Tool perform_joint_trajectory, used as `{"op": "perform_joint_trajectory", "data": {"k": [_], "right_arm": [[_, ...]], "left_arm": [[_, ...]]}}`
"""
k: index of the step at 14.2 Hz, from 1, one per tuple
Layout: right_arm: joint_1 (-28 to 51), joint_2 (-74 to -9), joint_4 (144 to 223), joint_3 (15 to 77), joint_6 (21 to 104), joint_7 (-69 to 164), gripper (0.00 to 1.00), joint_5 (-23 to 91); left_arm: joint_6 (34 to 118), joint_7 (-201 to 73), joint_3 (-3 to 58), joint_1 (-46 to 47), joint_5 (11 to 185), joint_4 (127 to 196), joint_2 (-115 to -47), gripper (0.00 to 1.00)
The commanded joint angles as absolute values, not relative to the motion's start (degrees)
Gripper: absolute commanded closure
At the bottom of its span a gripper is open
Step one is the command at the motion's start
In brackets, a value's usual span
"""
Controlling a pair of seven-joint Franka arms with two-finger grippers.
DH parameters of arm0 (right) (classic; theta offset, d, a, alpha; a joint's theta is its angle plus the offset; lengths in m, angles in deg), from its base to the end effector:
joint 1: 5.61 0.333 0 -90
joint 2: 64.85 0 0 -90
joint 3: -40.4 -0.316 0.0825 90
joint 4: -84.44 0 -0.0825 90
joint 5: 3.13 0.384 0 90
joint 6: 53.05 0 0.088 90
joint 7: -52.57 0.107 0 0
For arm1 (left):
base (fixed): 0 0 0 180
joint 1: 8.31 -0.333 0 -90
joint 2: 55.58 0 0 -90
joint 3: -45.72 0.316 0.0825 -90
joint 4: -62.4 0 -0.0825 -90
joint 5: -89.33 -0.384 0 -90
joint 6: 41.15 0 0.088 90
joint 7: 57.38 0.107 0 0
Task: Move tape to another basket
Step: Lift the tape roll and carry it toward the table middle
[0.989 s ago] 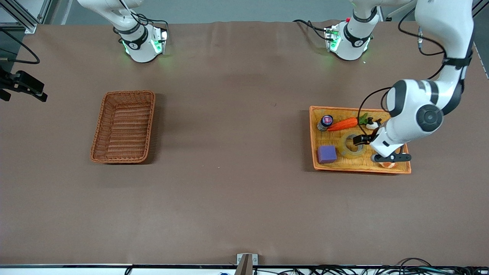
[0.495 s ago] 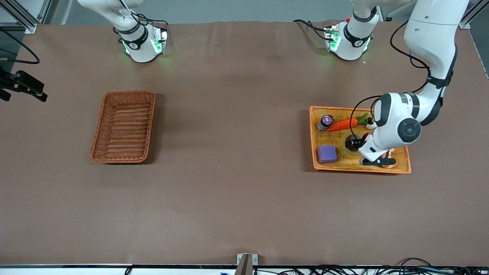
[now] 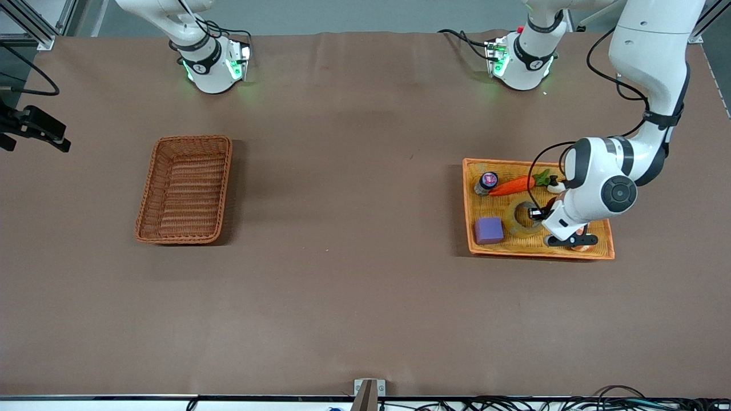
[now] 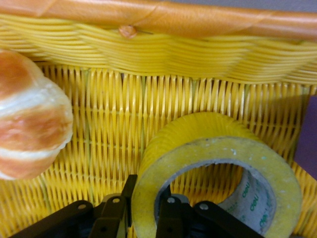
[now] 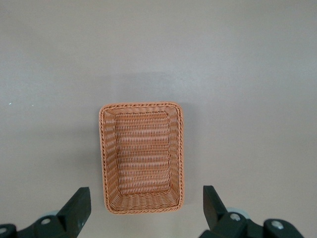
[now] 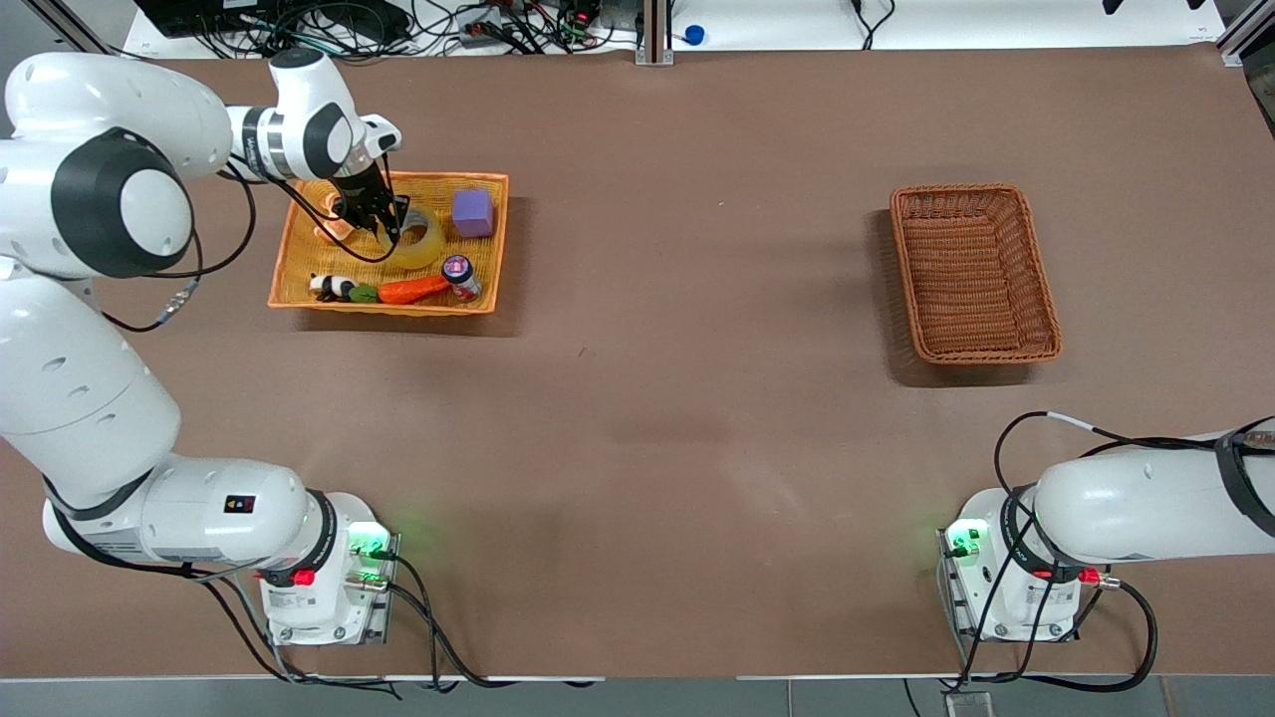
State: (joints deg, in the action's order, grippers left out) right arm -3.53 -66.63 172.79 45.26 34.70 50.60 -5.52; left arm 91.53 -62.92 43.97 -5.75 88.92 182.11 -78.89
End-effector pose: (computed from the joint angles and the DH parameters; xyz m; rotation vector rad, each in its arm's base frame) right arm 0.5403 -0.0317 0.6516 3.1015 -0.0251 0.0292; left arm 0.5635 -0.0424 0.2125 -3.1207 -0.0274 0.2820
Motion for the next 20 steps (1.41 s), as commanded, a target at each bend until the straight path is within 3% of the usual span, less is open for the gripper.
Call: {"op": "perform_joint_trajectory", "data": {"k": [1, 4, 7, 9, 14, 20], "right_arm": [[-4.0, -67.0, 173.1, 45.1, 34.5, 50.3, 0.00, -4.4], [-4.1, -67.0, 173.1, 45.2, 34.4, 50.3, 0.00, -4.4], [-4.2, -67.0, 173.2, 45.3, 34.4, 50.3, 0.00, -4.3], [-4.2, -67.0, 173.2, 45.3, 34.4, 50.3, 0.00, -4.3], [-4.3, -67.0, 173.2, 45.8, 34.5, 50.2, 0.00, -4.4], [-4.4, -66.9, 173.2, 45.8, 34.7, 50.0, 0.00, -4.3]], "left_arm": [[85.3, -62.7, 43.8, -6.8, 87.8, 181.8, -71.9, 1.00], [77.7, -63.2, 42.7, -6.6, 87.8, 175.5, -69.1, 1.00], [69.9, -64.1, 37.8, -6.6, 87.9, 166.6, -70.1, 1.00], [67.1, -67.1, 34.0, -6.4, 87.9, 164.3, -70.1, 1.00], [67.0, -84.1, 23.0, -5.2, 87.9, 159.9, -72.7, 0.99], [67.0, -99.0, 12.9, 0.2, 85.7, 151.6, -83.9, 0.94]]}}
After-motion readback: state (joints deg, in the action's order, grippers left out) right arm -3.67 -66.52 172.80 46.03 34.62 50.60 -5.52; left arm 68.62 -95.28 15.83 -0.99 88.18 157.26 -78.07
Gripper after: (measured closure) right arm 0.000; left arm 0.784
